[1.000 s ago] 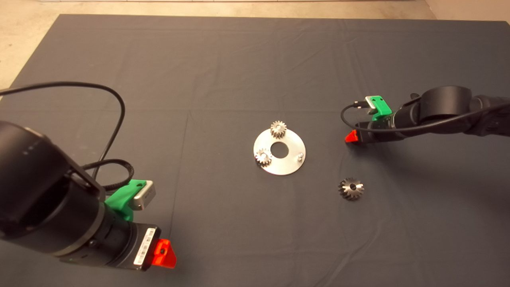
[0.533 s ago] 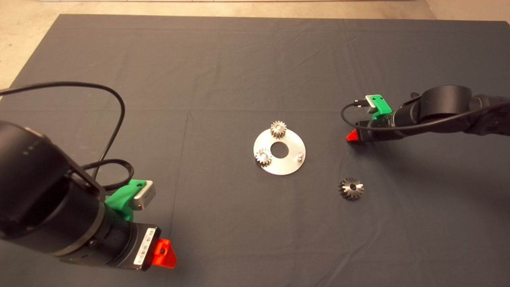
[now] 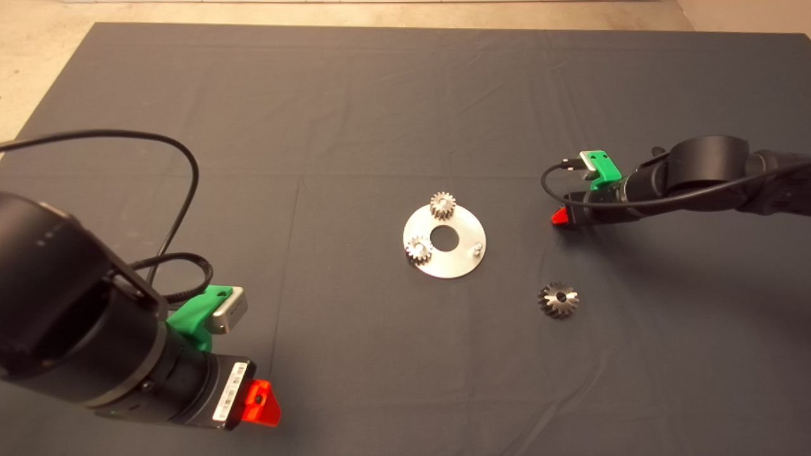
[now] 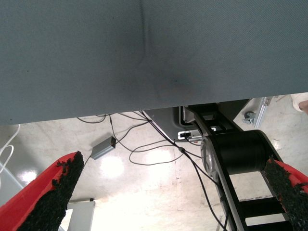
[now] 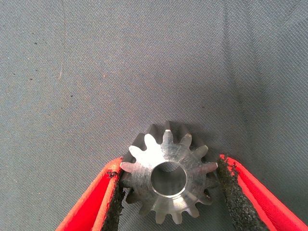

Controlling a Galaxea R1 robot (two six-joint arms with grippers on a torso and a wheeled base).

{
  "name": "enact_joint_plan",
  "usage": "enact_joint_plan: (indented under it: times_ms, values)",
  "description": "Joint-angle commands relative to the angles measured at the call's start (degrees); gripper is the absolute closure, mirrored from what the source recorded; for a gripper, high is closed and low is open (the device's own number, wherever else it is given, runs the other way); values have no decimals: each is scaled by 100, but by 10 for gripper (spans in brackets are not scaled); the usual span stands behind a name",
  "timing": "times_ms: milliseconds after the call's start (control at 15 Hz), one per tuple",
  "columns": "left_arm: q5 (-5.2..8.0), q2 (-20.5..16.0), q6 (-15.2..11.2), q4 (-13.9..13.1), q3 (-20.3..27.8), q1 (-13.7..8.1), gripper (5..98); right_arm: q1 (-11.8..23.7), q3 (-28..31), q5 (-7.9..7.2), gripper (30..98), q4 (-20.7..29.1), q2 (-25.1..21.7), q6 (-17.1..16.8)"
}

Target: Remove an incorrectly installed larger gear and replace it with the correct smaller gear

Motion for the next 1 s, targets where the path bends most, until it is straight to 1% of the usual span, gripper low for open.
enact_joint_plan:
  times_ms: [0, 67, 133, 933]
  values:
    - [34, -3, -47, -41, 82, -42, 61, 111, 15, -9, 782, -151, -6, -13]
    - [34, -3, -47, -41, 82, -37, 61, 111, 15, -9, 812, -150, -6, -13]
    - [34, -3, -47, -41, 82, -42, 61, 111, 15, 0, 823, -150, -6, -12]
    - [25, -6, -47, -41, 82, -37, 61, 111, 24, -9, 862, -159, -6, -22]
